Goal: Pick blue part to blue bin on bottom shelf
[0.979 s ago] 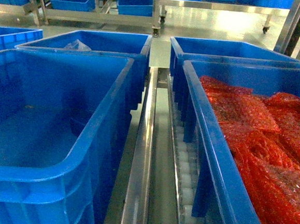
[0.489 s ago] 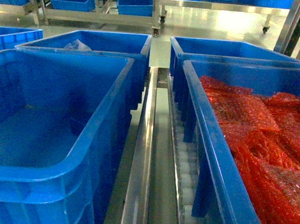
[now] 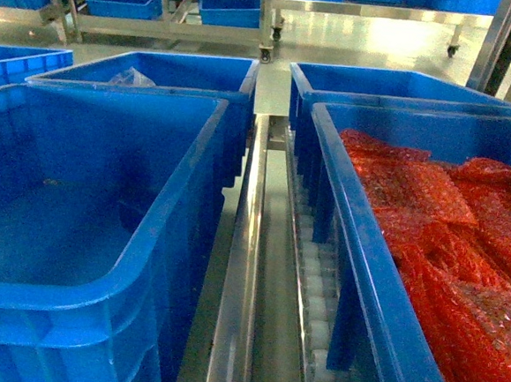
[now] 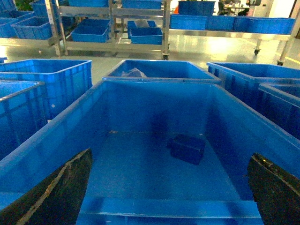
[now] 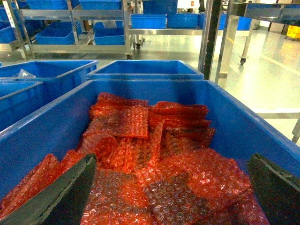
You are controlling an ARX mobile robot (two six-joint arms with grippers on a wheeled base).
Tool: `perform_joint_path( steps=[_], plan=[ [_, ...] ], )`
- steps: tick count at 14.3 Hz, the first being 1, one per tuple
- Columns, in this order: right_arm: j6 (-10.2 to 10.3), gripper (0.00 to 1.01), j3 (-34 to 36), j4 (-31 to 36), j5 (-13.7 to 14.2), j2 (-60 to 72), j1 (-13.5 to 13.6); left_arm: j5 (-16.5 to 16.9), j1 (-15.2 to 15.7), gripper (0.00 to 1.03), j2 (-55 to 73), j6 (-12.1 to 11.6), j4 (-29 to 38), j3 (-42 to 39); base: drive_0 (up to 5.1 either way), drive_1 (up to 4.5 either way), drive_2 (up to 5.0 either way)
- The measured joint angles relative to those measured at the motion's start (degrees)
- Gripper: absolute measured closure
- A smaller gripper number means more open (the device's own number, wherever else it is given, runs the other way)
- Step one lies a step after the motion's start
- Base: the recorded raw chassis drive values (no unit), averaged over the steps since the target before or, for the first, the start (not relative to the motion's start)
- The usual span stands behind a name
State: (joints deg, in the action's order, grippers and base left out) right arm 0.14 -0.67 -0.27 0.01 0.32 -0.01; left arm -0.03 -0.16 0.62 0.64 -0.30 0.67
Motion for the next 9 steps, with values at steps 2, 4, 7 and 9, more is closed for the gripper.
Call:
perform_joint_path(
  steps=[2,4,7,9],
  plan=[
    [0.0,0.03,0.0,0.0,0.0,0.0,0.0,0.0,0.0,0.05,0.0,0.0,0.0,0.0,0.0,0.00,0.0],
    [0.0,0.03,0.0,0.0,0.0,0.0,0.0,0.0,0.0,0.05,0.0,0.0,0.0,0.0,0.0,0.00,0.0],
    [0.0,0.03,0.0,0.0,0.0,0.0,0.0,0.0,0.0,0.05,0.0,0.0,0.0,0.0,0.0,0.00,0.0],
    [0.0,0.03,0.0,0.0,0.0,0.0,0.0,0.0,0.0,0.05,0.0,0.0,0.0,0.0,0.0,0.00,0.0]
  ],
)
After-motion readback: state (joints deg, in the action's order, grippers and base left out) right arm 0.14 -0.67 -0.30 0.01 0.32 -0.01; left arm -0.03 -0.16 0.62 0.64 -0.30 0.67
